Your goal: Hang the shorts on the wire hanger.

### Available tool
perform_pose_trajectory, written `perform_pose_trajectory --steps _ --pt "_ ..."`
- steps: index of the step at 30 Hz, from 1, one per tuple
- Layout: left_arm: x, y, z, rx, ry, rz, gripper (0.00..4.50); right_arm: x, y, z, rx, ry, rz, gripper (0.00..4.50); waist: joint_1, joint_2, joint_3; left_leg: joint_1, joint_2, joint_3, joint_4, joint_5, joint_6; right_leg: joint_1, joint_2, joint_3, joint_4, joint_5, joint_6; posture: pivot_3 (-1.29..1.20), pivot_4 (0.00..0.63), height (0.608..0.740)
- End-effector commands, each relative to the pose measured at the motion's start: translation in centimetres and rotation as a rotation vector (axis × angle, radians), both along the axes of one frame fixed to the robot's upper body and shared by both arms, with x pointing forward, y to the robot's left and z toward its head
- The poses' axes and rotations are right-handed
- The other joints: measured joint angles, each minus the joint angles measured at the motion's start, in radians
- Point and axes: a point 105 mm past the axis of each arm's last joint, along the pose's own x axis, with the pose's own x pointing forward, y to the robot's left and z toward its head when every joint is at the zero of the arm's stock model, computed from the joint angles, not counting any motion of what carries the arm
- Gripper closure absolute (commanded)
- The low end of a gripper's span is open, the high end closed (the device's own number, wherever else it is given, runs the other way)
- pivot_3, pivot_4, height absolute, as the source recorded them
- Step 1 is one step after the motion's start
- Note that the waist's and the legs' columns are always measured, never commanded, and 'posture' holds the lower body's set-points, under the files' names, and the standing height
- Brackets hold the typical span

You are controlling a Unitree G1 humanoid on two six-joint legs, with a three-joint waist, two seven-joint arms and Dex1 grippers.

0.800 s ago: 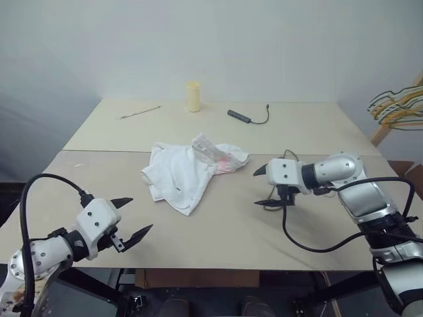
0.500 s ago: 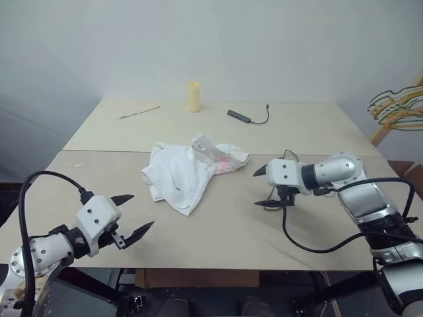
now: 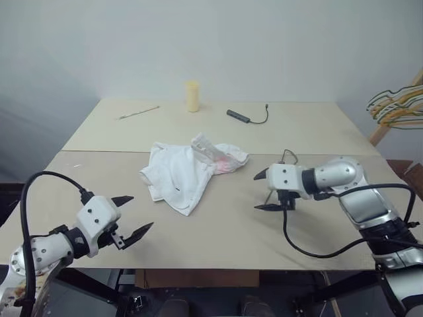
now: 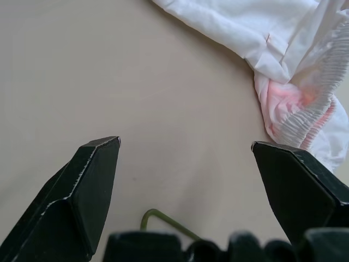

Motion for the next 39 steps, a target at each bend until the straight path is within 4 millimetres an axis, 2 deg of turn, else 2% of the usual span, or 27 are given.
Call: perform_pose_trajectory --steps 1,8,16,21,27,35,39 --pt "0.4 -0.3 0.6 -0.002 -0.018 -0.019 0.00 0.2 -0.2 1.7 0.021 -0.062 -0.016 0.03 -0.001 0.000 0.000 0.000 0.000 0.000 0.000 0.000 0.000 0.000 0.000 0.000 0.000 0.000 0.000 0.09 0.000 0.740" --pt "0.9 -1.1 0.6 -0.045 -0.002 -0.042 0.00 0.1 -0.3 1.6 0.026 -0.059 -0.028 0.03 -0.004 0.000 0.000 0.000 0.000 0.000 0.000 0.000 0.000 0.000 0.000 0.000 0.000 0.000 0.000 0.07 0.000 0.740" --pt "1.5 -4.8 -1.3 -0.138 0.065 -0.097 0.00 0.1 0.1 1.8 0.037 -0.069 -0.031 0.03 -0.009 0.000 0.000 0.000 0.000 0.000 0.000 0.000 0.000 0.000 0.000 0.000 0.000 0.000 0.000 0.04 0.000 0.740" --pt "3.9 -5.9 -2.1 -0.150 0.033 -0.024 0.00 -0.4 0.1 1.0 0.036 -0.060 -0.047 0.03 -0.013 0.000 0.000 0.000 -0.001 0.000 0.000 0.000 0.000 0.001 0.000 0.000 0.000 0.000 0.000 0.02 0.000 0.740" --pt "5.9 -6.6 -3.8 -0.094 0.093 -0.016 0.00 -0.6 0.1 1.1 0.044 -0.063 -0.062 0.03 -0.039 0.000 0.000 0.000 -0.001 -0.001 0.001 0.000 0.000 0.001 0.001 0.000 0.000 0.001 0.000 0.00 0.000 0.740" --pt "6.8 -7.2 -6.8 -0.004 0.290 -0.026 0.00 -0.5 -0.1 1.0 0.028 -0.071 -0.075 0.03 -0.056 0.000 0.000 0.000 -0.001 -0.001 0.000 0.000 0.000 0.001 0.001 0.000 -0.001 0.000 0.001 -0.01 0.000 0.740" --pt "7.2 -7.0 -7.6 0.057 0.324 0.007 0.88 -0.4 -0.2 1.1 0.026 -0.075 -0.077 0.00 -0.057 0.000 0.000 0.000 -0.001 -0.001 0.000 0.000 0.000 0.001 0.001 0.001 0.000 0.000 0.001 -0.01 0.000 0.740"
